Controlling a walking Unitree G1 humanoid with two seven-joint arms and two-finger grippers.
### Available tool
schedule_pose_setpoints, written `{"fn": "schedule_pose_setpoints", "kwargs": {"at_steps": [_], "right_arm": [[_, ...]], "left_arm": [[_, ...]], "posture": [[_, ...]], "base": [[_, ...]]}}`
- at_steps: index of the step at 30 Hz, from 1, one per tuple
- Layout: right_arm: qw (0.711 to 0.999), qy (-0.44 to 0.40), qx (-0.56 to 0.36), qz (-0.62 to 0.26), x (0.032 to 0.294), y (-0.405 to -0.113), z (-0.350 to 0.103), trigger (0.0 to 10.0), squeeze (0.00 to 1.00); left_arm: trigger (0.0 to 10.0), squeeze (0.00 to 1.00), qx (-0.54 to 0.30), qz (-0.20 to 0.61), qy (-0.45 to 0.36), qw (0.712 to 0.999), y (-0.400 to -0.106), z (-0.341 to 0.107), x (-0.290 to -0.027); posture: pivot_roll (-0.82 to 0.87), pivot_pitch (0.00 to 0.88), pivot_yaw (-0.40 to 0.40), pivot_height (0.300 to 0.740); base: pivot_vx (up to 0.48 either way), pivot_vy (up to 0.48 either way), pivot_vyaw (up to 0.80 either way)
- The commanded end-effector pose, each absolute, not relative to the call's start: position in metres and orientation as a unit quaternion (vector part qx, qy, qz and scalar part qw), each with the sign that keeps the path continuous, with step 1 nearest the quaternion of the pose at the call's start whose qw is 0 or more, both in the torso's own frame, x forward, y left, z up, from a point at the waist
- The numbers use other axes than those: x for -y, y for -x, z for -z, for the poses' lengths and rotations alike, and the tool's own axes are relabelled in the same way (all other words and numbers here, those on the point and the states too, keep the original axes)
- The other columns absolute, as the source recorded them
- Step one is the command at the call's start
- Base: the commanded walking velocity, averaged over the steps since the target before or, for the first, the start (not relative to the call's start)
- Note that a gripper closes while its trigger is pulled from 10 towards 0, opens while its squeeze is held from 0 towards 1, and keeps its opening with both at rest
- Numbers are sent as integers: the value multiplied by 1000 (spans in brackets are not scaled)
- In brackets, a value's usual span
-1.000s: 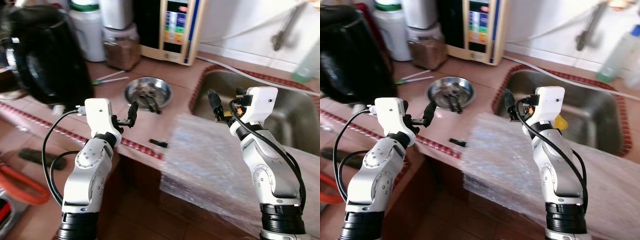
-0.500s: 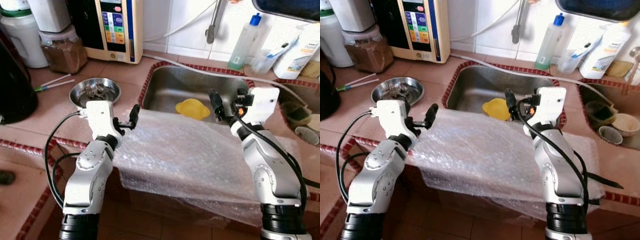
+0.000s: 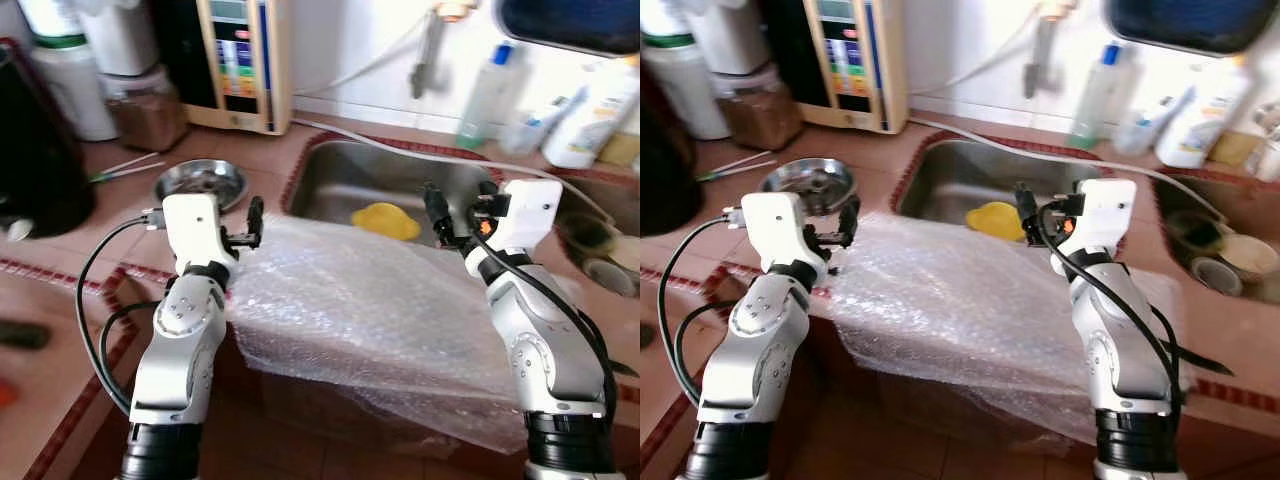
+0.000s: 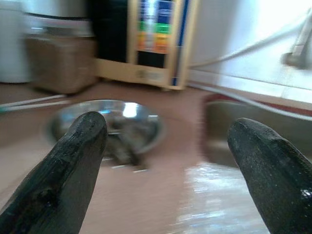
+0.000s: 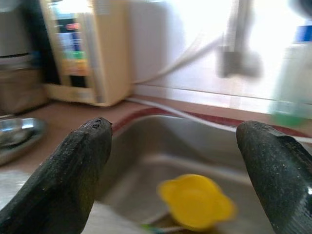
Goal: Kitchen organization
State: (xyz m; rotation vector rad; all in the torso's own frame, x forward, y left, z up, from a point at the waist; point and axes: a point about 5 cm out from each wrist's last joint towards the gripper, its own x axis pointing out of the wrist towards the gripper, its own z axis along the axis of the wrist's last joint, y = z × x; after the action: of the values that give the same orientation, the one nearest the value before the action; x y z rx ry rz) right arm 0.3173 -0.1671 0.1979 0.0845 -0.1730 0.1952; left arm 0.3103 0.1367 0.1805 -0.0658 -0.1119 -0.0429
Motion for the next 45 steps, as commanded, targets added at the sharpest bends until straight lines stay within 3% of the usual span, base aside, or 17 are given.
{"fn": "schedule_pose_setpoints", "kwargs": {"at_steps": [1,36,45], "right_arm": [[990,-39,94,-102,165,-318,-201,10000,0],[987,-33,103,-118,156,-318,-202,10000,0],[987,-30,105,-118,157,-318,-203,10000,0]], "left_arm": [[10000,0,57,16,28,998,-311,-181,-138],[10000,0,78,39,34,996,-308,-183,-132],[10000,0,72,43,40,996,-309,-181,-131]], "posture": [[-57,59,0,740],[-57,54,0,740],[-61,53,3,740]], "base": [[0,0,788],[0,0,29],[250,0,0]]}}
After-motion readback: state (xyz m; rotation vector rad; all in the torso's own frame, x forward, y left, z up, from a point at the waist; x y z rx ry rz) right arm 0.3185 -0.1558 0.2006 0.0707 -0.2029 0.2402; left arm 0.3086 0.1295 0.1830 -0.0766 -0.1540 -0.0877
